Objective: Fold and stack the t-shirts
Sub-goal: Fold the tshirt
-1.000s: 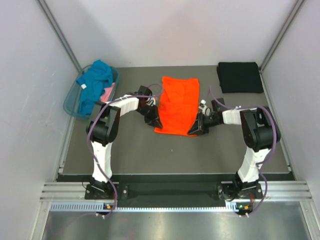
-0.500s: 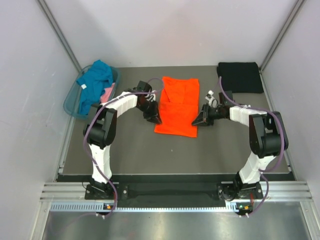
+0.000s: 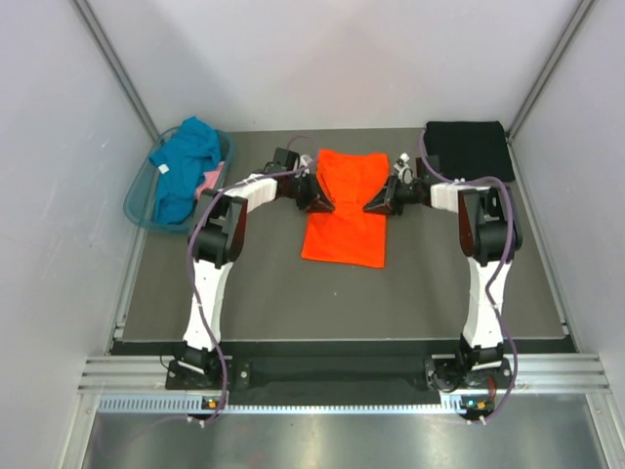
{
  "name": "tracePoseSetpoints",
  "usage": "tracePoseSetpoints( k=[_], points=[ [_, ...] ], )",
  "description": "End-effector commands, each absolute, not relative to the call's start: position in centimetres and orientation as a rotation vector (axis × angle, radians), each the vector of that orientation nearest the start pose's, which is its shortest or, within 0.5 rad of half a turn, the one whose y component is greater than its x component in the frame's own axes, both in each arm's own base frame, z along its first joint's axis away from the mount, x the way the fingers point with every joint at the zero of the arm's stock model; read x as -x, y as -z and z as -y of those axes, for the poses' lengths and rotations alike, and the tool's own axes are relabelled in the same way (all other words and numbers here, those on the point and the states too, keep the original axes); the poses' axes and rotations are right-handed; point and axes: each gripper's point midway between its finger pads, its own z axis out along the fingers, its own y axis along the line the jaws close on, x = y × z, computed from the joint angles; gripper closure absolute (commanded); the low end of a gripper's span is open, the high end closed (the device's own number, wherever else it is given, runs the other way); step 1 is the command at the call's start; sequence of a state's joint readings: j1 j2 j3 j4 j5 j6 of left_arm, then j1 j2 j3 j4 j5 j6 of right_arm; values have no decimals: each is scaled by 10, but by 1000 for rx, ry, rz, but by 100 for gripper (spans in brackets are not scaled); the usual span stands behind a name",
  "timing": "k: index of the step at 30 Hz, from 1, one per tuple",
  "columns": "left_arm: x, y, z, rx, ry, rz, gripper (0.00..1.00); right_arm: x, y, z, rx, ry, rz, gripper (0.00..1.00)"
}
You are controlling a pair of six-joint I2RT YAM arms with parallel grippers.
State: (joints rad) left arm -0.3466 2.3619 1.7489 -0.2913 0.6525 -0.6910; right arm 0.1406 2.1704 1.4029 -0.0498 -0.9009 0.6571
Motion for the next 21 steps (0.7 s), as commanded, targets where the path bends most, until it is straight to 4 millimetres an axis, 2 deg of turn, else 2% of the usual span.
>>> tracePoseSetpoints(
  k=[1,4,7,12,13,14,16,17,18,19,21],
  points=[
    [-493,-15,277,294,1134,-2594,78,-461,-44,-207,-226,-1468,-2439,88],
    [-495,-14,262,306,1111,-2595,78,-460,-26,-194,-271,-1454,-2466,88],
    [-491,-22,259,265,1105,-2600,77,-462,-25,-181,-296,-1439,-2458,88],
    [-478,-35,254,235,1078,-2613,76,-475,-41,-156,-323,-1344,-2459,84],
    [-472,-38,250,239,1054,-2639,75,-483,-47,-151,-280,-1293,-2454,83],
    [-469,-39,248,232,1033,-2650,75,-477,-40,-144,-329,-1223,-2525,82],
    [-461,-41,238,204,954,-2688,72,-482,-49,-138,-287,-1131,-2540,80],
    [-459,-43,234,170,921,-2695,70,-479,-45,-130,-318,-1058,-2576,80],
    [-459,-46,230,158,881,-2695,69,-480,-56,-127,-309,-1022,-2566,80],
    [-459,-57,227,141,862,-2678,68,-478,-58,-124,-301,-986,-2565,80],
    [-457,-65,223,119,833,-2671,67,-475,-78,-128,-258,-966,-2538,77]
  ],
)
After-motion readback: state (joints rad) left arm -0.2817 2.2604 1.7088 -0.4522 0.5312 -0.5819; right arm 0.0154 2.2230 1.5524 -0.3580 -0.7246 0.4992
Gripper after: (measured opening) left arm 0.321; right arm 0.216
